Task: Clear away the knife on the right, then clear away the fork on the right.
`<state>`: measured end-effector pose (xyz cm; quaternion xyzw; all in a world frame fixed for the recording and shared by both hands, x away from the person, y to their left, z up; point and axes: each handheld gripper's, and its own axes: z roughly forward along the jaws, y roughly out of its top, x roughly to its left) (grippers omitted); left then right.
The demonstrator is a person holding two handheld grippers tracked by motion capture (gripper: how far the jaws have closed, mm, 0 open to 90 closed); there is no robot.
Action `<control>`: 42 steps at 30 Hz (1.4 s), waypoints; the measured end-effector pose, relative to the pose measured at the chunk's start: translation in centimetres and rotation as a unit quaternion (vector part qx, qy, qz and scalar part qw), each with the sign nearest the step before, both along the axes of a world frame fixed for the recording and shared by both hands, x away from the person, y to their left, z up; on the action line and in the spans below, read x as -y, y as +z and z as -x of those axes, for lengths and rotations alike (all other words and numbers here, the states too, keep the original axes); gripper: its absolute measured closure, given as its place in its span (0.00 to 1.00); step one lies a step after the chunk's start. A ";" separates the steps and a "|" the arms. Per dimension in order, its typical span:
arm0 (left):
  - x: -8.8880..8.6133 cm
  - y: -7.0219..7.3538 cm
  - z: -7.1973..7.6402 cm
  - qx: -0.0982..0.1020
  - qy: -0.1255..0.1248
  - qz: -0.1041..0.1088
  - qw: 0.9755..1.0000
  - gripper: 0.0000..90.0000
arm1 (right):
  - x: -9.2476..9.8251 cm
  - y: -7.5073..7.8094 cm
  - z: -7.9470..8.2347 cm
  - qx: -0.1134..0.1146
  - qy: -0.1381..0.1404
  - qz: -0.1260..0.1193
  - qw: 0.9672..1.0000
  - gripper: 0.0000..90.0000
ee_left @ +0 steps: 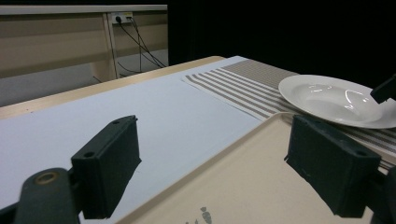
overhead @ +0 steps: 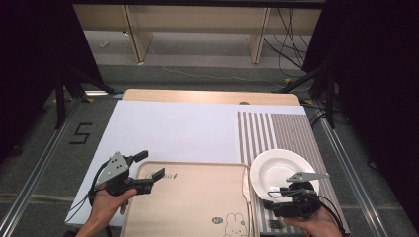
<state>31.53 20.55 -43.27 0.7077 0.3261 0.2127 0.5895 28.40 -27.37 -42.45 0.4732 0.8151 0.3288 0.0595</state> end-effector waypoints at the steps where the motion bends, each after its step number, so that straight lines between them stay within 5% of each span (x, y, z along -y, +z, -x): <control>1: -0.2 0.0 0.1 0.000 0.002 0.004 1.000 0.18 | 0.1 0.0 0.1 0.000 -0.004 -0.002 1.000 0.23; 21: -0.7 0.1 0.6 0.001 0.005 0.008 1.000 0.18 | 2.8 0.0 1.3 0.006 -0.049 0.011 0.999 0.24; 29: -0.6 0.0 0.7 0.005 -0.001 0.010 1.000 0.18 | 3.4 0.4 1.9 0.002 -0.050 0.042 0.998 0.25; 31: -0.7 0.0 0.7 0.003 0.000 0.012 1.000 0.18 | 3.6 0.2 1.9 0.019 -0.052 0.049 0.997 0.26; 42: -0.8 0.2 0.7 0.004 0.002 0.011 1.000 0.18 | 4.9 0.6 2.7 -0.019 -0.080 0.062 0.995 0.27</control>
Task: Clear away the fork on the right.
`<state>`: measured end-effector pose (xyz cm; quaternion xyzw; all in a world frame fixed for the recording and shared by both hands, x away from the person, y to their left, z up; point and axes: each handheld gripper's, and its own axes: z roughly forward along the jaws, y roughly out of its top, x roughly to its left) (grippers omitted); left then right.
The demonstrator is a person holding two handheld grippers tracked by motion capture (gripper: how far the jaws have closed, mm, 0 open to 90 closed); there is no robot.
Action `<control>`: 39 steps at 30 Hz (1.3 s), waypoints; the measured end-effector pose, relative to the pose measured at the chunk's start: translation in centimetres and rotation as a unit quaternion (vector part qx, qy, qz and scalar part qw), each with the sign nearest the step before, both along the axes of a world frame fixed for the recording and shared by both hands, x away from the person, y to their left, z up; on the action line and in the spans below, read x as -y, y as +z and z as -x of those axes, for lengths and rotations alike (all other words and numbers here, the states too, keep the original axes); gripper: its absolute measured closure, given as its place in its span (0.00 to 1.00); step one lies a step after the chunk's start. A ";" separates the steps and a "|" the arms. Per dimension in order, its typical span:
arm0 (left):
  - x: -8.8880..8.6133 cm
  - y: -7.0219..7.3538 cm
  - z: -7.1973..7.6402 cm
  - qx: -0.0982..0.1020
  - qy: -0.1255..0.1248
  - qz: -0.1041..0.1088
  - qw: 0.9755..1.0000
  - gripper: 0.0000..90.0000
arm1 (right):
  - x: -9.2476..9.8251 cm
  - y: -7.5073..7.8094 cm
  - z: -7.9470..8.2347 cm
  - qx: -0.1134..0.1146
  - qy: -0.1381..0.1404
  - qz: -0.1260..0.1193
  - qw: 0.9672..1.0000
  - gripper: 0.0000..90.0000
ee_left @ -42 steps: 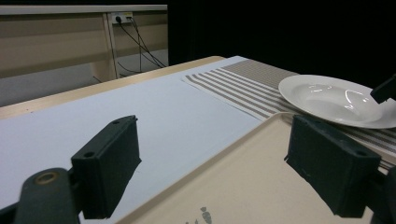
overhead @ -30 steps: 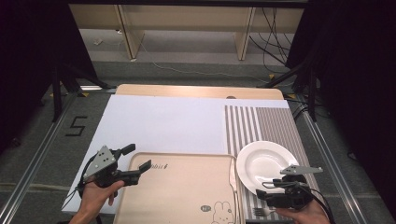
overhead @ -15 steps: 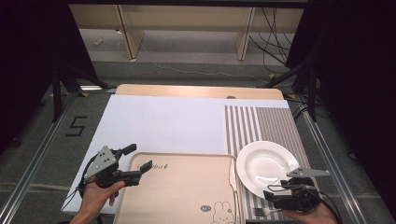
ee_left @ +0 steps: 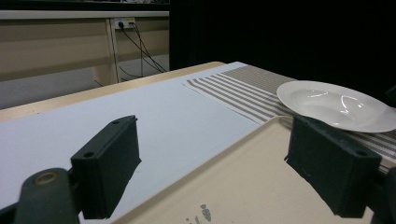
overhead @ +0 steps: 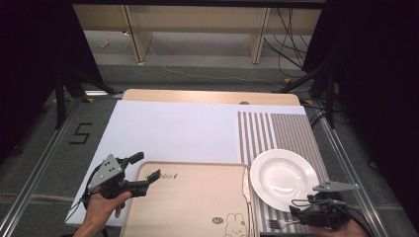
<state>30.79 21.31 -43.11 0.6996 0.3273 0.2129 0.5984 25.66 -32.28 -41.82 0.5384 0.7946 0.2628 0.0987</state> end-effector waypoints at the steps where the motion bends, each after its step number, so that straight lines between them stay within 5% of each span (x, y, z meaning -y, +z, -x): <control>1: 0.0 0.0 0.0 0.000 0.000 -0.001 1.000 0.18 | 0.2 -0.2 0.0 0.012 0.003 0.004 1.000 0.27; 10: 0.0 0.1 0.0 0.003 -0.001 -0.001 1.000 0.18 | 1.8 -0.4 0.6 -0.022 -0.012 0.023 0.999 0.27; 12: 0.0 0.1 0.1 0.005 -0.001 0.000 1.000 0.18 | 2.0 -0.7 0.5 -0.026 -0.008 0.028 0.999 0.27; 13: 0.0 0.1 0.0 0.005 -0.001 0.001 1.000 0.18 | 2.4 -1.0 0.3 -0.013 0.016 0.040 0.999 0.27; 15: 0.0 0.1 0.0 0.005 -0.002 0.002 1.000 0.18 | 2.1 -0.9 0.5 -0.037 -0.004 0.038 0.999 0.27; 22: 0.1 0.1 0.0 0.003 -0.001 0.001 1.000 0.18 | 2.3 -2.0 -0.1 -0.029 0.035 0.041 0.998 0.27; 25: 0.1 0.1 0.0 0.003 -0.002 0.001 1.000 0.18 | 2.1 -2.2 0.0 -0.061 0.027 0.041 0.997 0.27; 27: 0.1 0.1 0.0 0.006 -0.005 0.005 1.000 0.18 | 2.2 -2.4 -0.2 -0.052 0.047 0.048 0.996 0.27; 28: 0.1 0.1 0.0 0.005 -0.005 0.005 1.000 0.18 | 1.8 -2.4 0.0 -0.068 0.030 0.042 0.996 0.27; 39: 0.3 0.0 -0.1 0.003 -0.004 0.000 1.000 0.18 | 1.1 -3.4 -0.6 -0.076 0.063 0.064 0.993 0.32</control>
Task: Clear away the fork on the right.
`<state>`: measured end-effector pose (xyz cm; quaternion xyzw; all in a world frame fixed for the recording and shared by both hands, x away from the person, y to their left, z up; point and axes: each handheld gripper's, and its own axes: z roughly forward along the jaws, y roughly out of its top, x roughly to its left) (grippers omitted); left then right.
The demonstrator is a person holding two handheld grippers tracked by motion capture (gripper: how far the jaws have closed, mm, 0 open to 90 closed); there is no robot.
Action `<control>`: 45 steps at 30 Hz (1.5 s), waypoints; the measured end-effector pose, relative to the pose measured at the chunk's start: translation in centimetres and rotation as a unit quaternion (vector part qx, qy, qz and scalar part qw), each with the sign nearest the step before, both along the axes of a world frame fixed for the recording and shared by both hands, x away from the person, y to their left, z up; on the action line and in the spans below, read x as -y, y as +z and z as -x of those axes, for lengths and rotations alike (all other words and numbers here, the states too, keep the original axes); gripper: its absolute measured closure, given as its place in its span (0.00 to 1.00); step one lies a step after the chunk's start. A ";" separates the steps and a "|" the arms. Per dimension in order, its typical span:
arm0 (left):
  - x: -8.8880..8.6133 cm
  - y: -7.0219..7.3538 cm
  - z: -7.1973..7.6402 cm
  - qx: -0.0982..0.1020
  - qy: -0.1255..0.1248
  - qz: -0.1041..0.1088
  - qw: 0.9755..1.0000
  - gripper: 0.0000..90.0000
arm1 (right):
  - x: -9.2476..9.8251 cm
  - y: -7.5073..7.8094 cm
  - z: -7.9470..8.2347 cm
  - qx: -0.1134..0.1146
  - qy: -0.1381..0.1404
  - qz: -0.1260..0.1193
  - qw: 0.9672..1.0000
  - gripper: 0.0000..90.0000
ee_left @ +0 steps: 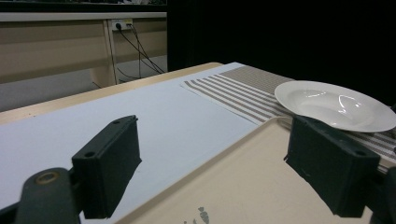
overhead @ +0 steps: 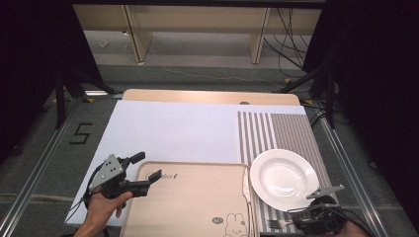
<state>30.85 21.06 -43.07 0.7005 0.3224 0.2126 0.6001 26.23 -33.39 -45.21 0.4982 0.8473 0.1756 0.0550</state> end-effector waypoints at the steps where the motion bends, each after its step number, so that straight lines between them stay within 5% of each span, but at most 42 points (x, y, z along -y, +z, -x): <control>1: 0.0 0.0 -0.1 0.000 -0.001 0.002 1.000 0.18 | -0.1 0.0 0.0 -0.001 0.000 -0.001 1.000 0.33; 14: 0.0 -0.1 -0.1 -0.001 0.000 -0.003 1.000 0.19 | -0.9 -0.3 -0.2 -0.007 0.039 0.041 0.998 0.43; 26: 0.0 -0.1 -0.2 -0.006 -0.001 0.002 1.000 0.19 | -1.4 -0.2 -0.3 -0.008 0.099 0.077 0.992 0.51; 31: 0.0 -0.2 -0.2 -0.007 -0.002 0.001 1.000 0.19 | -1.6 0.0 -0.3 -0.021 0.097 0.079 0.992 0.61; 45: 0.0 -0.3 -0.3 -0.006 -0.003 0.005 1.000 0.19 | -2.5 0.1 -0.9 -0.029 0.146 0.089 0.985 0.81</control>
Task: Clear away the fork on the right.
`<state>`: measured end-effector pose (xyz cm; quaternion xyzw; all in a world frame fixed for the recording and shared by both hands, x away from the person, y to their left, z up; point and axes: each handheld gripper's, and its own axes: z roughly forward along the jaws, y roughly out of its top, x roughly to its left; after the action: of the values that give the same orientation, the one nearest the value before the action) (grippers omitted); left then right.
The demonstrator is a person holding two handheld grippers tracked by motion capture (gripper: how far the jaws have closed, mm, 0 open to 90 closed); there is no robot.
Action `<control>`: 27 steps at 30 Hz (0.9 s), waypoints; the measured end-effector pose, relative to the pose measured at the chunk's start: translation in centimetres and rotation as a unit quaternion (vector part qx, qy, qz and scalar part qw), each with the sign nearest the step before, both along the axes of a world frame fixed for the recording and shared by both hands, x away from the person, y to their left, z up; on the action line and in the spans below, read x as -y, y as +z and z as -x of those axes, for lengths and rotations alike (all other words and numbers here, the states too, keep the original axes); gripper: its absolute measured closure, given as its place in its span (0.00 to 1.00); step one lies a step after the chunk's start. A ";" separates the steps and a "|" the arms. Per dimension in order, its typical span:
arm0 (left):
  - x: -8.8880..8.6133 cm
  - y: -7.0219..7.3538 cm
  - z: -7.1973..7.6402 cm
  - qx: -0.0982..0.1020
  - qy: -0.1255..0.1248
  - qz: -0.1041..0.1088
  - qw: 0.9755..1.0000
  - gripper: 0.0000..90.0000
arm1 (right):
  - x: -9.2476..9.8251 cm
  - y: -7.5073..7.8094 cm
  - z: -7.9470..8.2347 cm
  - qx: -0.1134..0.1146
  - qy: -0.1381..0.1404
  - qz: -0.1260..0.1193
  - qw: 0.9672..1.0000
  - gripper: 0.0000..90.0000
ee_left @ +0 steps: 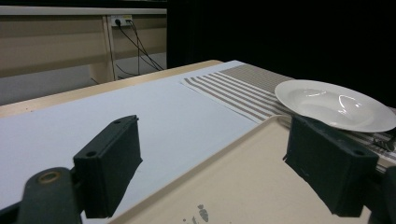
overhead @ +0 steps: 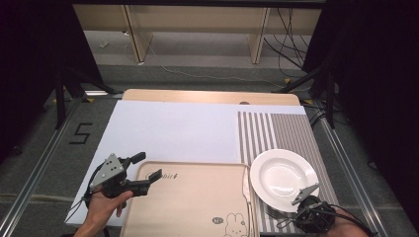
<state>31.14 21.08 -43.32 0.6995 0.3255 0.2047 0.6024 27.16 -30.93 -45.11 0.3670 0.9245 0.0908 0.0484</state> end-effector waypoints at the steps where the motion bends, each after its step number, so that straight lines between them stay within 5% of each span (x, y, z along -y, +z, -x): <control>1: 0.0 0.0 0.0 0.000 0.000 0.000 1.000 0.19 | 0.0 0.1 0.0 -0.005 0.004 0.003 1.000 0.82; 15: 0.3 0.0 -0.1 -0.003 0.002 -0.007 1.000 0.20 | -1.4 0.2 -0.5 -0.023 0.065 0.038 0.997 0.93; 27: 0.2 0.0 -0.1 0.001 0.004 -0.005 1.000 0.20 | -2.4 0.2 -0.1 -0.002 0.095 0.061 0.994 0.95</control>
<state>31.24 20.84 -43.34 0.7015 0.3265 0.2090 0.5980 27.29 -28.56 -44.95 0.2742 0.9590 0.0377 0.0601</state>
